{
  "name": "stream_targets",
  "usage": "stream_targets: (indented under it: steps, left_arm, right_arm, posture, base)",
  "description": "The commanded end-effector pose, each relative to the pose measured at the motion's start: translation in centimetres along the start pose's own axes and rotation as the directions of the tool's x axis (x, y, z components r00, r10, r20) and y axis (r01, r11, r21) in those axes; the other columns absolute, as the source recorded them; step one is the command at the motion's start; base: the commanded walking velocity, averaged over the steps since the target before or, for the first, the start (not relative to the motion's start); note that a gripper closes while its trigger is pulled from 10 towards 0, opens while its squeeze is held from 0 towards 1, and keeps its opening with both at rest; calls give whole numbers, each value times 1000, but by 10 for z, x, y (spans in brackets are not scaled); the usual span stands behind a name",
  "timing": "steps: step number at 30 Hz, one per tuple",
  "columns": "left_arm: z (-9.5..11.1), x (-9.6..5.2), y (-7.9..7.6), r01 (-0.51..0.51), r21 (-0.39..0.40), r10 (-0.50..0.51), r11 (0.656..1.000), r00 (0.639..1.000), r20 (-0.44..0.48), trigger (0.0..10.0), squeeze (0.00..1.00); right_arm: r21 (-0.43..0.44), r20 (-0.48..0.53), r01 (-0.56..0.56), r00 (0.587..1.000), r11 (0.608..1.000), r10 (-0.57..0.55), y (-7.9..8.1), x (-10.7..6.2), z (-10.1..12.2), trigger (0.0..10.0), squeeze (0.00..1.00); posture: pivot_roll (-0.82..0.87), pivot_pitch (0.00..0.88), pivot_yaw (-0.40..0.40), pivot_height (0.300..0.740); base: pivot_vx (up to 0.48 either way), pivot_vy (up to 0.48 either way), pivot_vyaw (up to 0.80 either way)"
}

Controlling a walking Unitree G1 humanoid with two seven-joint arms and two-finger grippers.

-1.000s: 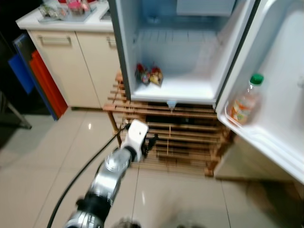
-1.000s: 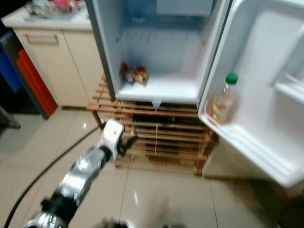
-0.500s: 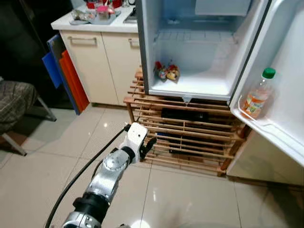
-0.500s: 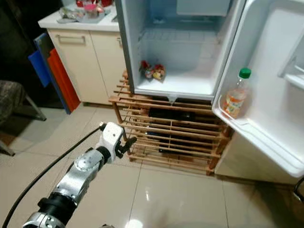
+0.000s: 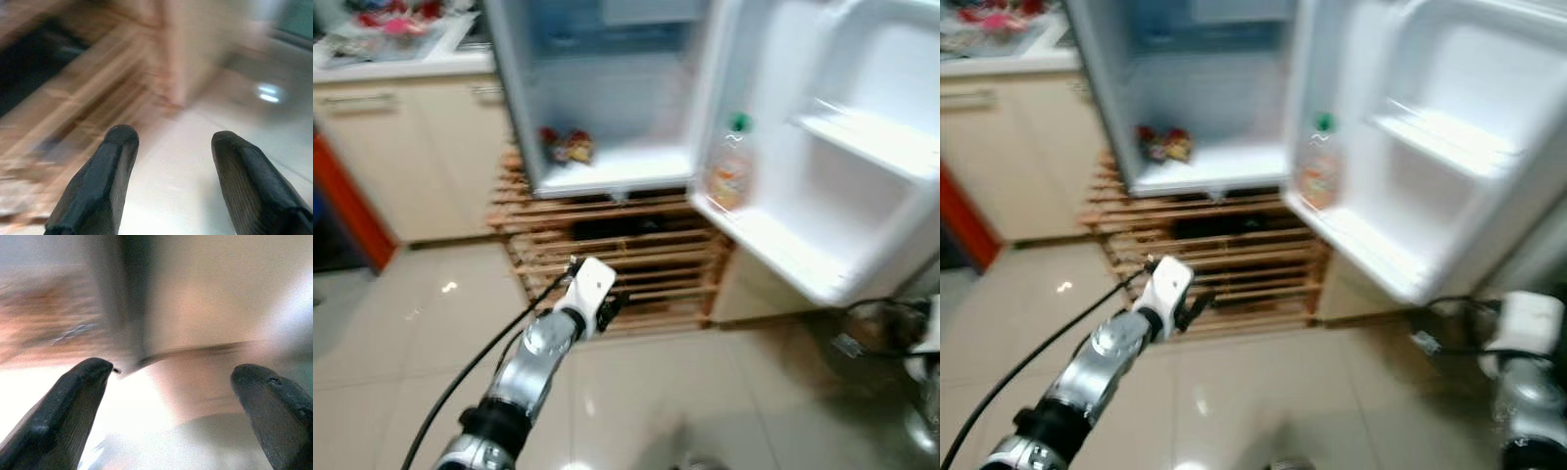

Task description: Restocking fridge

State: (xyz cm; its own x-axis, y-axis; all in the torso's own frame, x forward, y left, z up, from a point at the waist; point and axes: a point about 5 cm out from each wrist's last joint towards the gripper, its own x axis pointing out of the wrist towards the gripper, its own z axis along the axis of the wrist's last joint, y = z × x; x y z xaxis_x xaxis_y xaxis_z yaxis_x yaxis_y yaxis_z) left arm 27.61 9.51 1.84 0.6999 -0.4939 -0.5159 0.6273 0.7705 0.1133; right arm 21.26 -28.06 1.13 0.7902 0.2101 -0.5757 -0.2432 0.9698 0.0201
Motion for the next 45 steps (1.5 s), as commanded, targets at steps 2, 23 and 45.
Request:
stream_targets:
  steps: [2,23,45]
  left_arm:
    - [-14,-2,-13,100,5,-100,995,992,-78,10000,0]
    - [-74,1,-47,112,89,-77,990,940,-333,10000,0]
    - [149,-18,51,-324,-187,369,927,704,607,10000,0]
  right_arm:
    - [5,-142,-244,960,970,243,32,1,-26,10000,0]
    - [-45,-37,-8,999,999,6,32,30,-6,10000,0]
    - [140,572,233,774,962,-270,53,39,141,10000,0]
  posture:
    - [-163,0,22,740]
    - [-129,0,16,740]
    - [-129,0,40,740]
  base:
    - [0,0,0]
    - [0,0,0]
    - [74,0,0]
